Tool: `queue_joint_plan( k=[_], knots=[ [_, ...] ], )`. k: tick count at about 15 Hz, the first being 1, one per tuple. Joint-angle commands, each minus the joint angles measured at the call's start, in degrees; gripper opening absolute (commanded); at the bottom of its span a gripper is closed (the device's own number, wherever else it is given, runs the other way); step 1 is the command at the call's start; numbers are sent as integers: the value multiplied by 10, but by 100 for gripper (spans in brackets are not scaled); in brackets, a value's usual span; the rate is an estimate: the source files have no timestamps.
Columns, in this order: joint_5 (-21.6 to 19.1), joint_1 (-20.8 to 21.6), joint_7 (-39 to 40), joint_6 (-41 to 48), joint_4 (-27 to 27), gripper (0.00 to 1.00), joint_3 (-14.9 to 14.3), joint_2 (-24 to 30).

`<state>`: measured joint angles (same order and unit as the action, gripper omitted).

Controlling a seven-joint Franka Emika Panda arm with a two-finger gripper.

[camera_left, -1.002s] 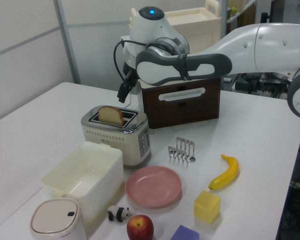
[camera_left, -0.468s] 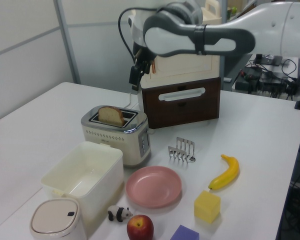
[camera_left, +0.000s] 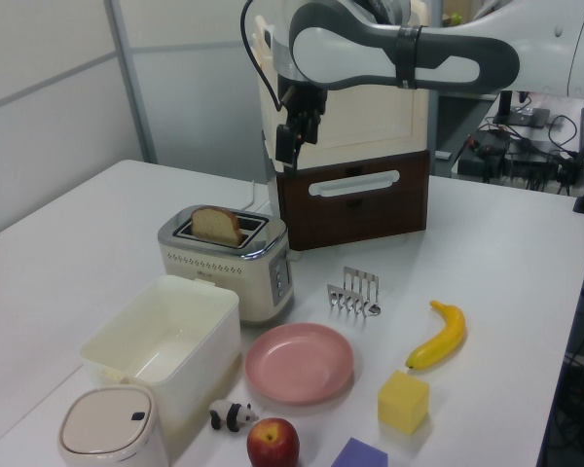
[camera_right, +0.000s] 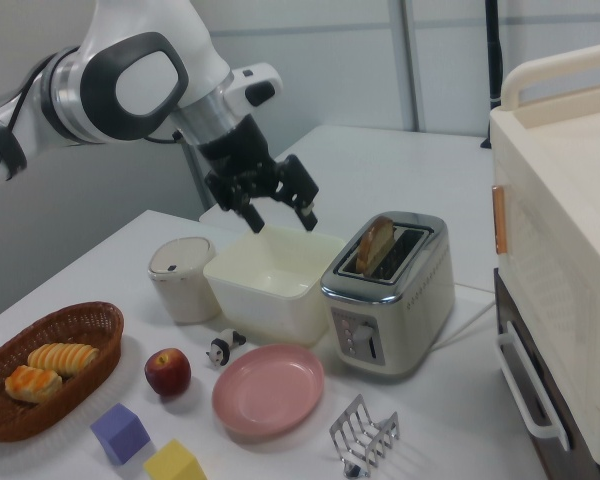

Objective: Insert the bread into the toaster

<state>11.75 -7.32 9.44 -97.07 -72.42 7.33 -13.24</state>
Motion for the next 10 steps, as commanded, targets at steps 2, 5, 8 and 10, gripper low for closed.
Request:
queue_joint_plan(
  k=[2, 5, 8, 10],
  knots=[
    [5, -17, -10, 63, -23, 100, -4, 34],
    [4, -21, -12, 93, -22, 100, -7, 43],
    [3, -22, -11, 136, -24, 100, -7, 45],
    [3, -22, -12, 155, -24, 100, -7, 59]
  ],
)
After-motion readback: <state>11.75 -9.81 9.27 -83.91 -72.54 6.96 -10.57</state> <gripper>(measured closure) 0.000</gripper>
